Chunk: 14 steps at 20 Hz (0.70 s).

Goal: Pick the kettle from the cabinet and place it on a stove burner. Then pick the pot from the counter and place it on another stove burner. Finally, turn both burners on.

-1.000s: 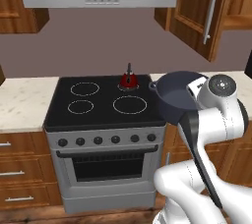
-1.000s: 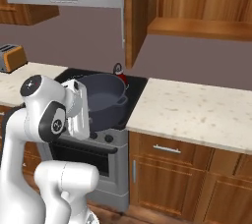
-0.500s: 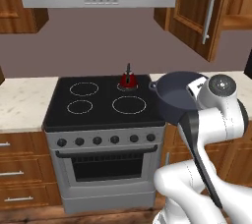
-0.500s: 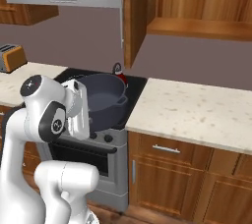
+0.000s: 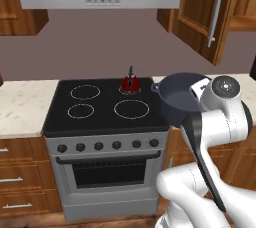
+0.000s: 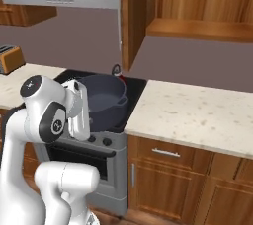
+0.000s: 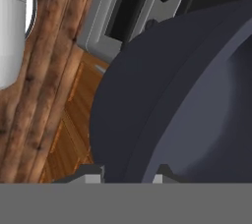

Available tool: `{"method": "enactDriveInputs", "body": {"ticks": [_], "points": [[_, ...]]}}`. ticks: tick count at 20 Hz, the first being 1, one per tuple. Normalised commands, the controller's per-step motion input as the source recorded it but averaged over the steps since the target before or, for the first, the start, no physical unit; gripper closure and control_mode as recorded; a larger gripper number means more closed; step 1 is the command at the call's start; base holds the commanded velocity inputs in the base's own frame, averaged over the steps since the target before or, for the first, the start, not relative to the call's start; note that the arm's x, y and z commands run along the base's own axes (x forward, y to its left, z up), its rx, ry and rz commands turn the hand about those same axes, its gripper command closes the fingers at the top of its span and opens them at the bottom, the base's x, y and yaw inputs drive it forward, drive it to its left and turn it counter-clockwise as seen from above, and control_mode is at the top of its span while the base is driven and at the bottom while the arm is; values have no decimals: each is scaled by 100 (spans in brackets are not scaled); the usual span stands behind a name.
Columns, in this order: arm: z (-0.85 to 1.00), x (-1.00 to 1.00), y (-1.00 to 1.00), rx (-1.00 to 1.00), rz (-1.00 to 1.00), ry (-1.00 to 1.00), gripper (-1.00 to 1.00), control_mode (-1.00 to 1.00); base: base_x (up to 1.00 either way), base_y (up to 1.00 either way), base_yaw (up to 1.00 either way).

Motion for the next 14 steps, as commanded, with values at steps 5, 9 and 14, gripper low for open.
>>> {"method": "enactDriveInputs", "body": {"ticks": [5,9,14], "points": [[0,0,0,0,0,0,100,100,33,0,0],[0,0,0,0,0,0,100,100,23,0,0],[0,0,0,0,0,0,100,100,27,0,0]]}}
